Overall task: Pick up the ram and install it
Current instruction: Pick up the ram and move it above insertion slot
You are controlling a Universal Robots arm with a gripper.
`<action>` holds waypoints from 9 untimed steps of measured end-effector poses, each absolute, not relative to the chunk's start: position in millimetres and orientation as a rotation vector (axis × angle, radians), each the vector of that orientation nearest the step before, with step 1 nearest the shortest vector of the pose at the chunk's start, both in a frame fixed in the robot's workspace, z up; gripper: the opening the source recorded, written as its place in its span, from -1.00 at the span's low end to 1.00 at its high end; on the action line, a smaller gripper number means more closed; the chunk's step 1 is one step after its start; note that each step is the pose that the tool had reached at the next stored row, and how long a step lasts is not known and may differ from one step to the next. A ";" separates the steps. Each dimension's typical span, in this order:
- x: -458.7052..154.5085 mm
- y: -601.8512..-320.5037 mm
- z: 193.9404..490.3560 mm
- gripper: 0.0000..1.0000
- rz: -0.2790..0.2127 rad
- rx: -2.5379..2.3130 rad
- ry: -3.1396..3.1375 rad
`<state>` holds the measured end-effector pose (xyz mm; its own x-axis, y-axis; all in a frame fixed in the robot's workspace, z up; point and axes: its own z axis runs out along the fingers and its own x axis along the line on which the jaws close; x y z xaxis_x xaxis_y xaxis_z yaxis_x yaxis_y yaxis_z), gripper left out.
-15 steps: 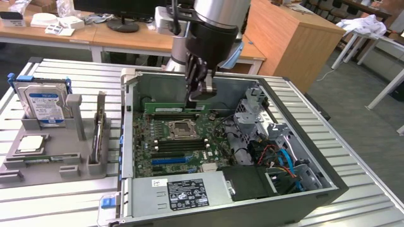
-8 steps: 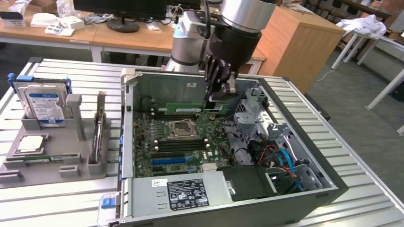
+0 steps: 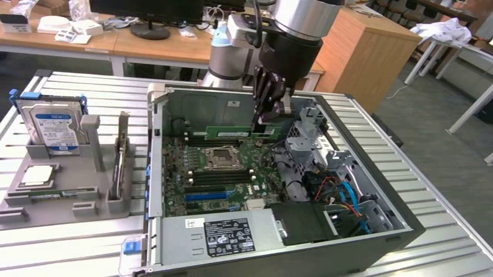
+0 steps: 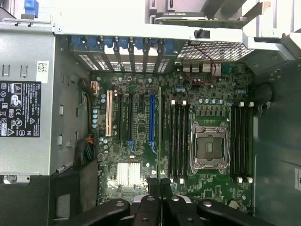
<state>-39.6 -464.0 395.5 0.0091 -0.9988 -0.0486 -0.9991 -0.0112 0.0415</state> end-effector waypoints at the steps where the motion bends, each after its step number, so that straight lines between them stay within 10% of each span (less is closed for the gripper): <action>1: -39.6 -463.9 395.5 -0.76 0.100 -2.228 2.206; 9: -39.6 -452.7 394.9 -0.76 0.100 -2.228 2.206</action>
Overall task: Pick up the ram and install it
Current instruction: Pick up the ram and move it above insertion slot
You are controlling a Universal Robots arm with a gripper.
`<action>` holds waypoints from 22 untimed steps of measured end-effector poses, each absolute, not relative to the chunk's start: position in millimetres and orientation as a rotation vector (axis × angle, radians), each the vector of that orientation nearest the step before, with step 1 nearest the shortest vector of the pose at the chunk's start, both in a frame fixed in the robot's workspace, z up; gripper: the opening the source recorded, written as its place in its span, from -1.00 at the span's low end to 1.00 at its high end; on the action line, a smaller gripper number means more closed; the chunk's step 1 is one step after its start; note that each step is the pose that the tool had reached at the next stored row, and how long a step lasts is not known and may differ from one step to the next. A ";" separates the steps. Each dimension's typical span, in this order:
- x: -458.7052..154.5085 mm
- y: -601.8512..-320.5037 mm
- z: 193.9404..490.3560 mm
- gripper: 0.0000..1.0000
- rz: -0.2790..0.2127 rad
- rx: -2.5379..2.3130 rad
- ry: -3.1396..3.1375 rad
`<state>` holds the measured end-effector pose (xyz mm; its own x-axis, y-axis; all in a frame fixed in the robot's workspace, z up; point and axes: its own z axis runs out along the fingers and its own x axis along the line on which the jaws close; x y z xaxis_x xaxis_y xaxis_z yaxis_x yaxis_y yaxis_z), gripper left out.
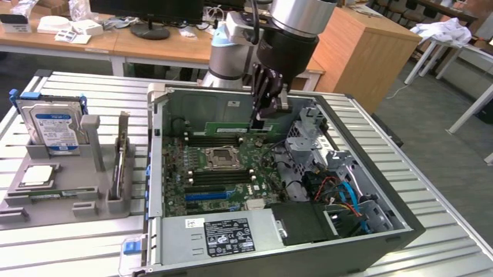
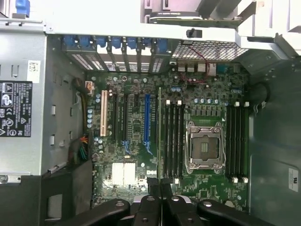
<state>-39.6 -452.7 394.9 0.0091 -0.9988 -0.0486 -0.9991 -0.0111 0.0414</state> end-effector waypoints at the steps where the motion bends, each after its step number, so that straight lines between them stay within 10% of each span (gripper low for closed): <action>1: -39.6 -450.8 394.8 -0.76 0.100 -2.228 2.206; 22: -39.6 -412.7 391.2 -0.76 0.106 -2.225 2.203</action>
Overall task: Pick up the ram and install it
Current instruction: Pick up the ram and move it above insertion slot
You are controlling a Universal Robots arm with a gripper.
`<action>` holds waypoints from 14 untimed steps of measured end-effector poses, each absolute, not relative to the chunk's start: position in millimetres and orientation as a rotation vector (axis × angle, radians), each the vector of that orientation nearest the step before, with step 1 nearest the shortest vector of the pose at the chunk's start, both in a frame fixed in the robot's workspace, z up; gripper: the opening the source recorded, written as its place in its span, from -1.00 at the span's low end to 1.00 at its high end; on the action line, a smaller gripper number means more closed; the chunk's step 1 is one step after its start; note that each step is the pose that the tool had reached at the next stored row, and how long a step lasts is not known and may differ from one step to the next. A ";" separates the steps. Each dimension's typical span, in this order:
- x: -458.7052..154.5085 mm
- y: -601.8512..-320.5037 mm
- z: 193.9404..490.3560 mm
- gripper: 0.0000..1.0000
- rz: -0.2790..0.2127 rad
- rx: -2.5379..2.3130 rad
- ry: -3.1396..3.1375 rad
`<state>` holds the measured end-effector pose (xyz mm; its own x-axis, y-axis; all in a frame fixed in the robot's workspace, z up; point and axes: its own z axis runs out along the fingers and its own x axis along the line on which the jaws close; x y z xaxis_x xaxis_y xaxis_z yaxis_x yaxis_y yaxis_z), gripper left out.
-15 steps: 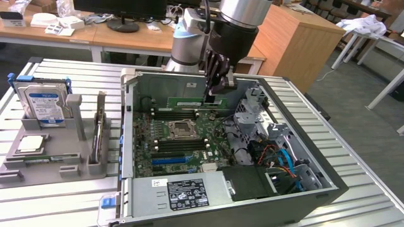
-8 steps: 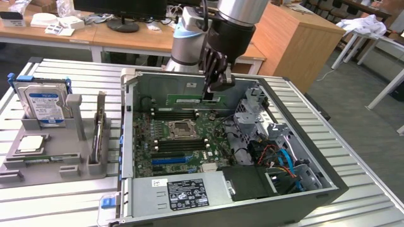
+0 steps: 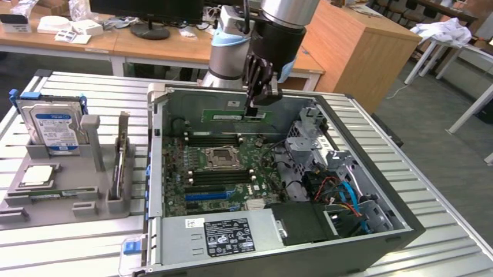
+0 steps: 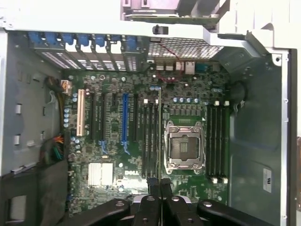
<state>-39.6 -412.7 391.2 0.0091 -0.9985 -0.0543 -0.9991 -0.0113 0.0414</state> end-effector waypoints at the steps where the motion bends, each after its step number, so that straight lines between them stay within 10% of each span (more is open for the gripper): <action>1: -39.6 -410.5 390.9 -0.76 0.107 -2.225 2.202; 14: -39.6 -394.6 389.0 -0.76 0.109 -2.224 2.201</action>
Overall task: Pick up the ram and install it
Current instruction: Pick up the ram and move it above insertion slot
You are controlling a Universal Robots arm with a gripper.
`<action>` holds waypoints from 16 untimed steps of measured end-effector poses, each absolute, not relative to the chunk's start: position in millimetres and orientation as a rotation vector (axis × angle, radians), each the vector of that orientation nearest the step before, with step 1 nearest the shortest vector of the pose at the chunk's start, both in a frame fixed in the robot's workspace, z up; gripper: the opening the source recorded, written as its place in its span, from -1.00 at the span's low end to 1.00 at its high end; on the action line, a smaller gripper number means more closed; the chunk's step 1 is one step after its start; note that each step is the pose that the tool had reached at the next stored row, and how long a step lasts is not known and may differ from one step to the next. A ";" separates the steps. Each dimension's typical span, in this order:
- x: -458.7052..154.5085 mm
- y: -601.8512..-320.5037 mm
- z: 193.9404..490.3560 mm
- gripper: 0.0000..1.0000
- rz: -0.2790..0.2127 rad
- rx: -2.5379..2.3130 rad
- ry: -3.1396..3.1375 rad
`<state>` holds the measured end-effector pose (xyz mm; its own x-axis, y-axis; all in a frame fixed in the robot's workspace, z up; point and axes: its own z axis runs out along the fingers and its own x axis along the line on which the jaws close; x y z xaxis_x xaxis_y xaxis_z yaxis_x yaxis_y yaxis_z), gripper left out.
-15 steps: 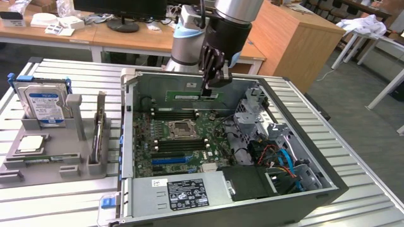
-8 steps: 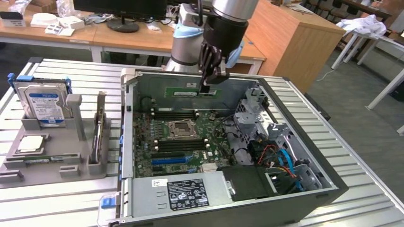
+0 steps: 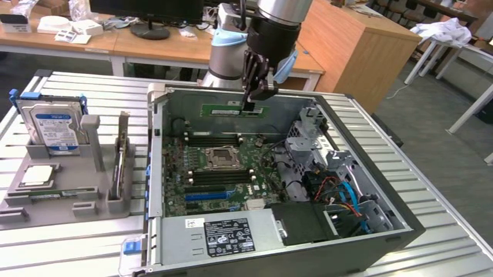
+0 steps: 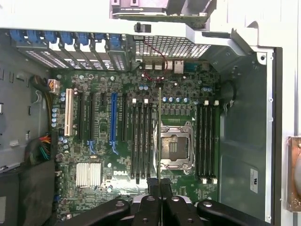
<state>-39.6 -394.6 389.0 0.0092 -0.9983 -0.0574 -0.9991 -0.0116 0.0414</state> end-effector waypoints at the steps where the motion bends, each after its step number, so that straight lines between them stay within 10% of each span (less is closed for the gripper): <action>1: -39.6 -394.6 389.0 -0.76 0.109 -2.224 2.201; 16: -39.6 -394.6 371.6 -0.76 0.111 -2.223 2.200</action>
